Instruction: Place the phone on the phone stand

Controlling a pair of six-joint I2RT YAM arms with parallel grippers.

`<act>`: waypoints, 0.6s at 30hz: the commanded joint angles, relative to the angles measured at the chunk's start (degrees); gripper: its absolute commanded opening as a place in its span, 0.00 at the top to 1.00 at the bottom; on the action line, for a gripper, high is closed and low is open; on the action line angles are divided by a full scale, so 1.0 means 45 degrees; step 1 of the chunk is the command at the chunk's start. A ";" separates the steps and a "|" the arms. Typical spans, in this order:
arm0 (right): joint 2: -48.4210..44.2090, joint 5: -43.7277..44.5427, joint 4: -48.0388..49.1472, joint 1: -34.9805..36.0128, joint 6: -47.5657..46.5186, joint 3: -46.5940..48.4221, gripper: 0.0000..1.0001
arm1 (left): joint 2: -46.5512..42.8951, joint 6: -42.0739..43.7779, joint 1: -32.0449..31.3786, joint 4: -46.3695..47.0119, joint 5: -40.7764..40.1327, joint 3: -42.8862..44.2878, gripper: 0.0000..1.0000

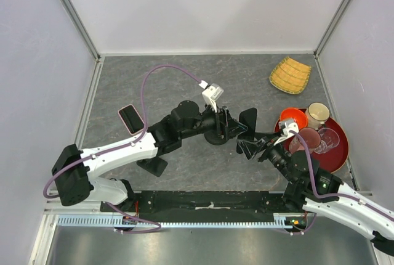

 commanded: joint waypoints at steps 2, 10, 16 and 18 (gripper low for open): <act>0.0080 -0.0144 0.1538 0.0043 0.0236 0.0782 1.00 | 0.0458 0.0036 -0.0066 0.0438 0.0452 0.0966 0.35; 0.1502 -0.0123 0.1324 0.0024 0.0530 0.1171 0.89 | 0.0712 -0.0082 -0.0066 -0.0167 -0.0015 0.0928 0.81; 0.3087 -0.1548 -0.0549 0.0043 0.0023 0.2284 0.14 | -0.0496 0.1049 -0.0008 -0.1358 -0.0621 0.0597 0.98; 0.3379 -0.1899 -0.1350 0.0024 -0.0153 0.2442 0.06 | -0.1530 0.1693 0.0089 -0.1805 -0.0854 0.0051 0.98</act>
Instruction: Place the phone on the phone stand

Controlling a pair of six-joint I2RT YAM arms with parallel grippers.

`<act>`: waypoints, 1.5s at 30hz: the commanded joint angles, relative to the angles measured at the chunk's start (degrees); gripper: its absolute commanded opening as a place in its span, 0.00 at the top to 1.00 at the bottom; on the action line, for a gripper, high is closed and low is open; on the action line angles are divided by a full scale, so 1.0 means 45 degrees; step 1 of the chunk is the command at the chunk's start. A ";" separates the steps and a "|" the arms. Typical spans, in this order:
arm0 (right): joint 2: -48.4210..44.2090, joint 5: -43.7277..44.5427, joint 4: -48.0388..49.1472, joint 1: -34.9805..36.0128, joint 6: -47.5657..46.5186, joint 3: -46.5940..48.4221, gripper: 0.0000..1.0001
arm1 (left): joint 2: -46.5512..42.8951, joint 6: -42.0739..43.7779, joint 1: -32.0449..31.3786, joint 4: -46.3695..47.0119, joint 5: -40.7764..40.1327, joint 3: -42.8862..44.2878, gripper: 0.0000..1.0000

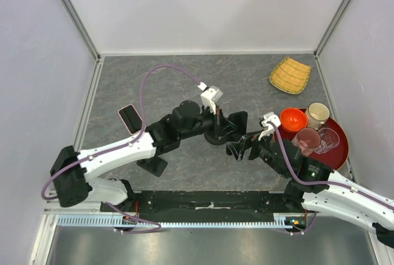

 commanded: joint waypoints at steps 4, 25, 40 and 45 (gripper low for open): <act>0.0940 -0.2173 -0.1950 0.0058 -0.0657 0.1763 0.02 | -0.3682 0.2335 0.0232 -0.1365 -0.0332 -0.1085 0.98; 0.3868 -1.0216 -0.3848 0.0058 -0.2431 0.6863 0.02 | -0.7728 0.5032 0.0603 -0.5704 0.6014 -0.1476 0.98; 0.5648 -1.3909 -0.1836 0.0058 -0.3155 0.6767 0.42 | -0.7261 0.4993 0.0603 -0.5156 0.8144 -0.1457 0.98; 0.6058 -1.4828 -0.1816 0.0058 -0.3798 0.6610 0.58 | -0.6947 0.4838 0.0603 -0.4844 0.8261 -0.1418 0.98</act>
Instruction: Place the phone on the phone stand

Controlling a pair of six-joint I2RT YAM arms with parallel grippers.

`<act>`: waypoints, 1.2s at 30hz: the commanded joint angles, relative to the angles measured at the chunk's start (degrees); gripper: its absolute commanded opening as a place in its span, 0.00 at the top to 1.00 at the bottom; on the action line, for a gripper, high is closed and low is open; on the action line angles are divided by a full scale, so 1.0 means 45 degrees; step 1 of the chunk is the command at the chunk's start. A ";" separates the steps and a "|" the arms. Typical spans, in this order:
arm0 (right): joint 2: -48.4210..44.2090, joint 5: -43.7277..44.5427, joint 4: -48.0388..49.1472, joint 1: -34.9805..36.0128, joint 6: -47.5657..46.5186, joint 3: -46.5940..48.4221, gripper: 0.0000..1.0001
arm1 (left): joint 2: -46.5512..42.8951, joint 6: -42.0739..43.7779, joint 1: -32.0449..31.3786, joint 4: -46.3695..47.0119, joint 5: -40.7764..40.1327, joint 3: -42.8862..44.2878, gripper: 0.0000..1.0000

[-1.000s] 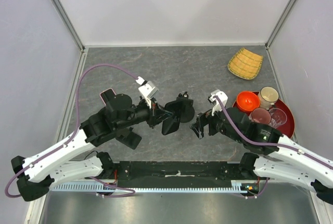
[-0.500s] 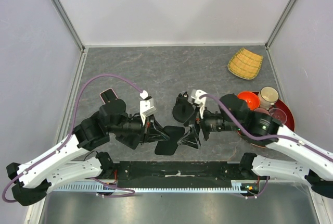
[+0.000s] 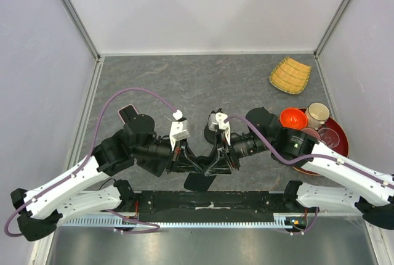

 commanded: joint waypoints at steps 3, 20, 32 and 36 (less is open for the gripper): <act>0.0225 -0.1281 0.0749 0.0043 -0.0944 -0.0355 0.71 | 0.0125 0.0164 0.0015 0.1593 0.0773 0.0160 0.98; -0.4049 1.1426 -0.0597 0.0024 -0.0029 -0.1761 1.00 | -0.0580 -0.1146 0.0015 0.2821 -0.8990 -0.0562 0.39; -0.4816 1.4539 -0.2161 0.0024 -0.0183 -0.0298 1.00 | 0.4382 0.0807 -0.0004 0.6473 -1.1453 -0.0796 0.50; -0.4095 1.3663 -0.2064 0.0043 -0.0494 -0.0044 1.00 | 0.4831 0.1004 -0.0004 0.7197 -1.1765 -0.1089 0.49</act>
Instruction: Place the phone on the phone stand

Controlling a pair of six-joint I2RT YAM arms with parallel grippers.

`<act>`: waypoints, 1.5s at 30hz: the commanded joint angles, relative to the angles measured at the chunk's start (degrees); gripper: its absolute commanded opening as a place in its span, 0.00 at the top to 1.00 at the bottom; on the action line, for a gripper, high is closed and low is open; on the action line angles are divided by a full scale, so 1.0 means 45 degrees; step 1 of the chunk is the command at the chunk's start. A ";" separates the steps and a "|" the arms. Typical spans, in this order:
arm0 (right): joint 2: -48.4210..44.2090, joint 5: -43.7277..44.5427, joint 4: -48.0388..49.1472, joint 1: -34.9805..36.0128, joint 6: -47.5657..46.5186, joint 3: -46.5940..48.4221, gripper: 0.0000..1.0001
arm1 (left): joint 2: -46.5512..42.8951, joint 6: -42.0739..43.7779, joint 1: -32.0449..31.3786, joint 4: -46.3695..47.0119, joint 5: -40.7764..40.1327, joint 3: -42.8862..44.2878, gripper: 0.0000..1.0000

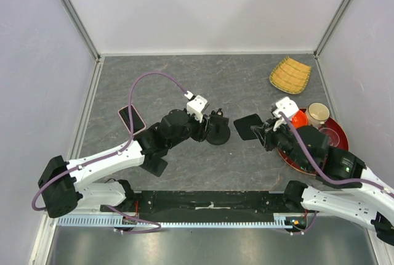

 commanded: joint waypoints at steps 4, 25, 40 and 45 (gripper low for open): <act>0.1361 -0.0622 0.0447 0.0029 -0.0589 0.1080 1.00 | 0.0594 0.0702 -0.0014 0.2717 -0.1043 -0.0289 0.52; 0.2904 -0.0855 0.0955 0.0028 -0.0941 0.1608 1.00 | 0.1063 0.1366 -0.0033 0.4241 -0.1629 -0.1227 0.83; 0.2827 -0.5088 0.2301 0.0028 -0.3339 0.1121 1.00 | 0.0692 0.2128 -0.0014 0.4671 0.0029 -0.1774 0.98; 0.3061 -0.6362 0.2711 0.0028 -0.3949 0.1100 1.00 | 0.0536 0.2148 -0.0014 0.4359 0.0401 -0.1715 0.98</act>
